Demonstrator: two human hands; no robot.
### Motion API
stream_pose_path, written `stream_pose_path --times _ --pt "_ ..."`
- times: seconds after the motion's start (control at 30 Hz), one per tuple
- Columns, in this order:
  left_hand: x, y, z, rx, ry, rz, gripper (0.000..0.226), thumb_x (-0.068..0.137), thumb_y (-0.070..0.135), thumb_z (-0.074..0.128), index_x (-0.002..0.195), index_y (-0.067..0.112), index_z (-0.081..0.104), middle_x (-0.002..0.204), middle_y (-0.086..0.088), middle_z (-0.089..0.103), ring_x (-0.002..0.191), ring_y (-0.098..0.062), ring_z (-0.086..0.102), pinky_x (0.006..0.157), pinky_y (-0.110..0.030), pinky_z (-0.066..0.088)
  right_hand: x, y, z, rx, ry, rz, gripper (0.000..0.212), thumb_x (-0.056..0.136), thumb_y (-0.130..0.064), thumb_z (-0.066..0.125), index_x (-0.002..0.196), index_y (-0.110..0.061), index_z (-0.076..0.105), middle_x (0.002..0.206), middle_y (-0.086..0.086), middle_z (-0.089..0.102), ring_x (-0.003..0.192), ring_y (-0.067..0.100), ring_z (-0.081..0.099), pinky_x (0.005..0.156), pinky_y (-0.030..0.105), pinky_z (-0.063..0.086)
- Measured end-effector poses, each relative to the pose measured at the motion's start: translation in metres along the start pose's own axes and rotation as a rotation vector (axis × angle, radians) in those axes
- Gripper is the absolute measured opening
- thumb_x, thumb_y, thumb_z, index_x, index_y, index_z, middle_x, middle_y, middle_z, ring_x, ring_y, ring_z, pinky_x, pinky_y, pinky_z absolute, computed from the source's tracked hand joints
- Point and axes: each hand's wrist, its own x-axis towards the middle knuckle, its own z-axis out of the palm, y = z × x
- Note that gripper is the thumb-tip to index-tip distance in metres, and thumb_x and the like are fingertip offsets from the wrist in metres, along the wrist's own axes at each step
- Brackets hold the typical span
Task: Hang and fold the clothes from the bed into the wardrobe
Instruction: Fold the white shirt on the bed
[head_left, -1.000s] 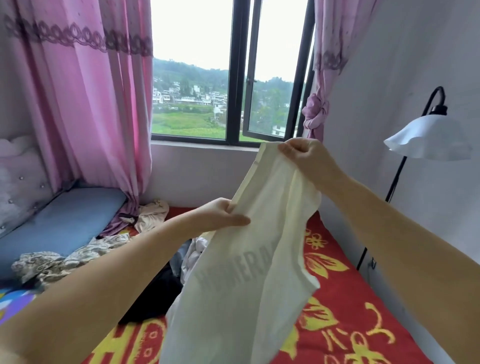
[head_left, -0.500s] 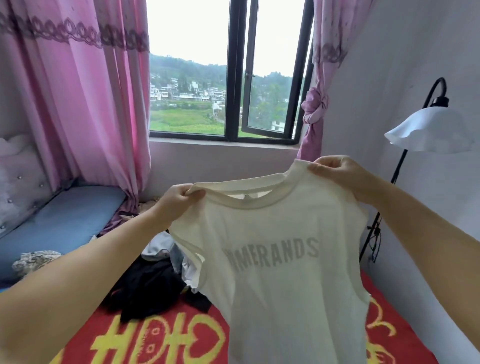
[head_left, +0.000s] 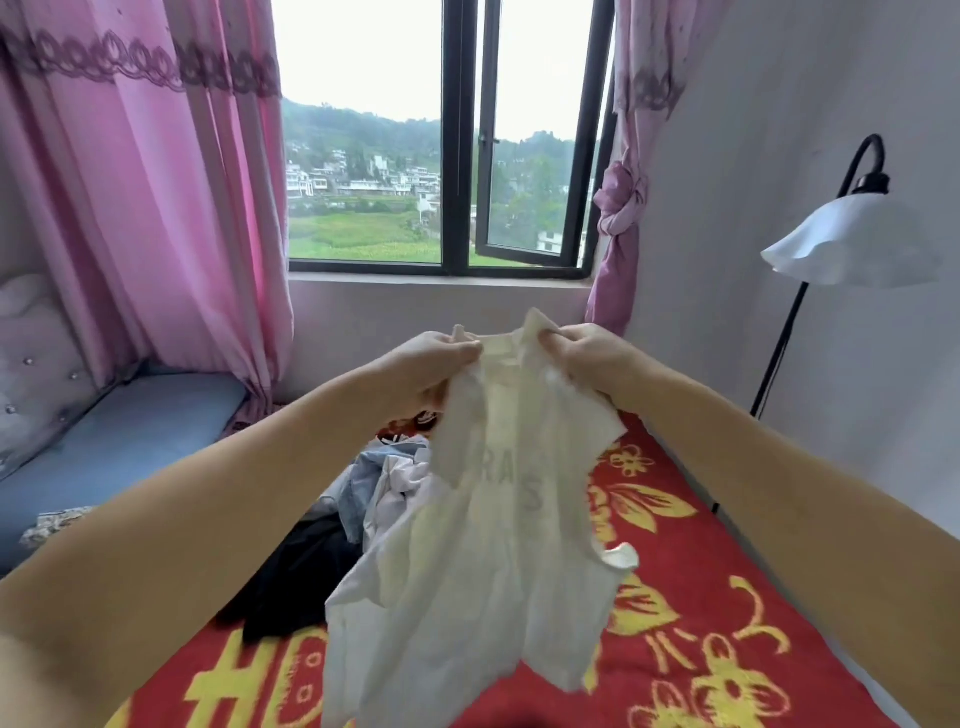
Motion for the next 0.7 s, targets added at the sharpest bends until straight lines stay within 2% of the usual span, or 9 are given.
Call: stream_pose_path --times 0.07,0.17,0.27,0.33,0.43,0.5,0.57,0.6,0.7 --pt "-0.006 0.007 0.014 -0.012 -0.065 0.023 0.02 0.101 0.024 0.047 0.093 0.011 0.061 0.073 -0.007 0.068 0.056 -0.014 0.067 0.055 -0.031 0.059 -0.003 -0.018 0.021 0.099 -0.088 -0.052 0.049 0.101 -0.037 0.043 0.106 0.006 0.064 0.09 0.015 0.067 0.078 0.026 0.059 0.072 0.038 0.051" --pt "-0.012 0.013 0.013 -0.095 -0.088 0.037 0.021 0.1 0.023 0.048 0.109 0.007 0.059 0.082 -0.015 0.069 0.06 -0.019 0.069 0.057 -0.031 0.059 -0.012 -0.036 0.025 -0.077 -0.199 -0.162 0.041 0.096 -0.045 0.048 0.107 -0.009 0.062 0.099 0.008 0.067 0.093 0.026 0.064 0.082 0.035 0.052" --pt "-0.017 0.015 0.001 -0.267 -0.148 0.014 0.028 0.101 0.01 0.038 0.101 -0.002 0.063 0.084 -0.015 0.073 0.067 -0.019 0.072 0.063 -0.03 0.06 -0.017 -0.038 0.018 -0.332 -0.27 -0.243 0.034 0.09 -0.026 0.063 0.119 -0.01 0.055 0.111 0.009 0.061 0.103 0.024 0.059 0.091 0.038 0.048" --pt "-0.022 0.015 -0.003 -0.291 -0.193 0.051 0.031 0.1 0.006 0.036 0.096 -0.004 0.066 0.089 -0.016 0.074 0.078 -0.02 0.073 0.07 -0.029 0.06 -0.019 -0.036 0.02 -0.332 -0.24 -0.273 0.028 0.09 -0.007 0.058 0.118 -0.003 0.055 0.107 0.013 0.06 0.098 0.027 0.057 0.088 0.038 0.047" --pt "-0.023 0.014 -0.012 0.087 0.054 0.419 0.016 0.095 0.005 0.052 0.105 0.006 0.064 0.097 -0.007 0.072 0.086 -0.013 0.069 0.08 -0.03 0.057 -0.025 -0.034 0.016 -0.141 -0.221 -0.265 0.029 0.094 0.005 0.045 0.119 0.001 0.057 0.104 0.022 0.058 0.092 0.026 0.053 0.084 0.041 0.047" --pt "-0.021 0.016 -0.027 0.516 0.239 0.679 0.046 0.087 0.02 0.069 0.127 0.027 0.048 0.121 -0.001 0.059 0.106 -0.008 0.056 0.091 -0.024 0.046 -0.027 -0.034 0.005 -0.017 -0.283 -0.254 0.031 0.096 0.006 0.043 0.124 0.003 0.057 0.107 0.026 0.059 0.093 0.027 0.056 0.092 0.047 0.048" --pt "-0.019 0.017 -0.036 0.716 0.083 0.616 0.076 0.078 0.032 0.076 0.137 0.04 0.03 0.133 0.007 0.047 0.117 -0.004 0.042 0.091 -0.016 0.036 -0.026 -0.035 -0.004 0.093 -0.39 -0.268 0.03 0.097 0.006 0.043 0.124 0.008 0.055 0.102 0.019 0.06 0.093 0.025 0.058 0.09 0.041 0.051" --pt "-0.019 0.015 -0.037 0.743 -0.027 0.511 0.074 0.077 0.033 0.076 0.137 0.039 0.033 0.127 0.01 0.05 0.115 -0.005 0.046 0.085 -0.011 0.038 -0.025 -0.035 -0.008 0.121 -0.435 -0.273 0.03 0.097 0.005 0.043 0.124 0.009 0.054 0.101 0.015 0.06 0.091 0.024 0.059 0.087 0.036 0.053" --pt "-0.011 0.002 -0.036 0.669 -0.159 0.329 0.019 0.084 0.027 0.072 0.101 0.021 0.065 0.094 0.006 0.068 0.086 -0.014 0.065 0.065 -0.014 0.053 -0.022 -0.031 -0.022 0.098 -0.477 -0.264 0.028 0.095 0.005 0.047 0.121 0.006 0.058 0.102 0.011 0.064 0.09 0.019 0.063 0.081 0.028 0.055"
